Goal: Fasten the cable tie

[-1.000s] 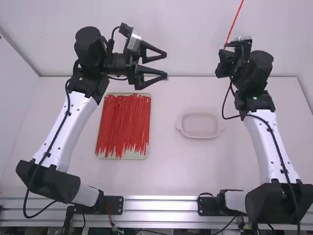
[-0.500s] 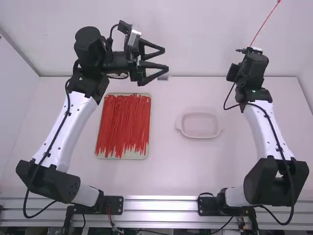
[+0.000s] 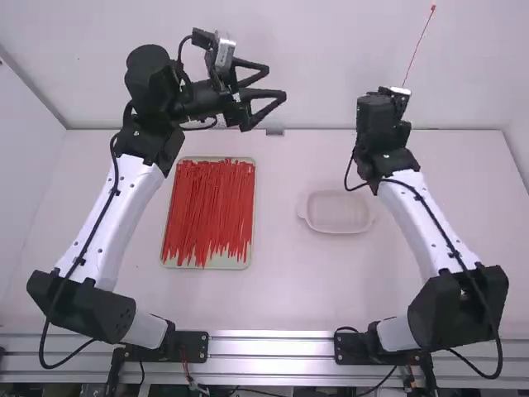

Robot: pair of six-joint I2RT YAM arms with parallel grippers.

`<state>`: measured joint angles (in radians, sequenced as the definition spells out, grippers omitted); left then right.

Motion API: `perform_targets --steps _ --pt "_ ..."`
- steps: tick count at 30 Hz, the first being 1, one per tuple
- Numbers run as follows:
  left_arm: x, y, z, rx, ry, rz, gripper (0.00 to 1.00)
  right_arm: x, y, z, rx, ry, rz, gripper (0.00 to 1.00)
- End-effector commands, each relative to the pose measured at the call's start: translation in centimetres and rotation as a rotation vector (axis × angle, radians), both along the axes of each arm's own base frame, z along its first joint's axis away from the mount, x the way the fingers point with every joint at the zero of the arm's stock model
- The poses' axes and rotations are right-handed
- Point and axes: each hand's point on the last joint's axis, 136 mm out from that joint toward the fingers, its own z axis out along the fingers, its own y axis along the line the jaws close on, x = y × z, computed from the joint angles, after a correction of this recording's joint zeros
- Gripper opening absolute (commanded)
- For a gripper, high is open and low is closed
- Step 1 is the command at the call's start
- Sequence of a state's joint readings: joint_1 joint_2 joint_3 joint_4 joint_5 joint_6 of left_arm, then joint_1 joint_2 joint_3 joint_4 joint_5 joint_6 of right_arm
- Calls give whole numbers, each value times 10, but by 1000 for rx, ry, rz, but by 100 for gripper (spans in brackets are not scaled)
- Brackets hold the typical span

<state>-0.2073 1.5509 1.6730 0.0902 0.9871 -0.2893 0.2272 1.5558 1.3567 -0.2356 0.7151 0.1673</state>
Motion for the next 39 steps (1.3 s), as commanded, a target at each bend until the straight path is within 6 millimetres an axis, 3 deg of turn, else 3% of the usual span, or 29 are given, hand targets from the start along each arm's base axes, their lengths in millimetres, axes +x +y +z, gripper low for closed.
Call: perform_targets --steps 1,7,16,24,32,39 --pt "0 10 25 -20 -66 81 99 -7 3 22 -40 -59 -79 0" --pt "5 13 31 -50 -51 117 99 -11 69 33 -111 -71 67 0" --pt "18 26 41 -93 -42 240 99 -32 133 44 -180 -100 165 0" --pt "31 39 49 -172 23 340 99 -51 173 52 -234 -121 232 0" --pt "29 36 59 -210 8 336 99 -65 203 52 -253 -118 315 0" --pt "38 45 60 -244 33 403 97 -76 225 52 -260 -120 376 0"
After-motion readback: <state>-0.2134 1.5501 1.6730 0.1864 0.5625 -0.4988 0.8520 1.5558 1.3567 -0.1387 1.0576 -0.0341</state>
